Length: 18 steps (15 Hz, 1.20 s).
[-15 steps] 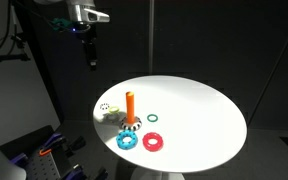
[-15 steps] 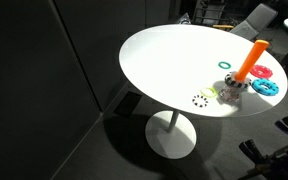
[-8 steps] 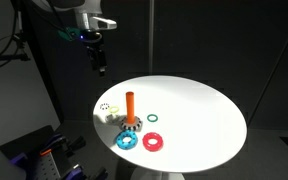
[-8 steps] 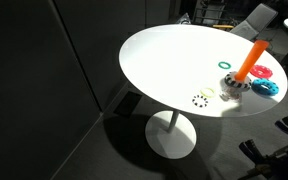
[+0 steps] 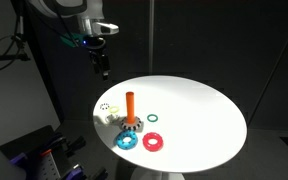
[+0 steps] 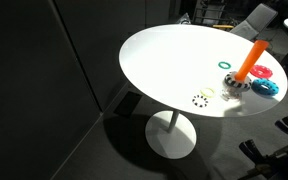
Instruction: Put the big blue ring on the stake
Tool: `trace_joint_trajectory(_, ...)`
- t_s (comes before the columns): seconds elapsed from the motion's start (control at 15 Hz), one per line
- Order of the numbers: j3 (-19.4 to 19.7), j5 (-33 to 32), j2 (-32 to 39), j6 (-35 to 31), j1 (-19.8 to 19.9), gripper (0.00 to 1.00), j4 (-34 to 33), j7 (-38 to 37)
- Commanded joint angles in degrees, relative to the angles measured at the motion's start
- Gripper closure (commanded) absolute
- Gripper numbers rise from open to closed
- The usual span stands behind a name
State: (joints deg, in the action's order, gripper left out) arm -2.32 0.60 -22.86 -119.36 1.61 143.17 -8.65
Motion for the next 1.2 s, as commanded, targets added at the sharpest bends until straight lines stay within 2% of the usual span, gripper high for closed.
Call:
trace_joint_trajectory(0.0,0.2,-0.1,0.0,0.1,-0.2,0.0,-0.1,-0.1)
trace_joint_trajectory(0.53,0.8,-1.3,1.4,-3.0,0.8,0.0,1.9,0.1)
trace_joint_trajectory(1.13,3.9,-1.9,8.1,-14.0,2.2,0.0,6.1,3.4)
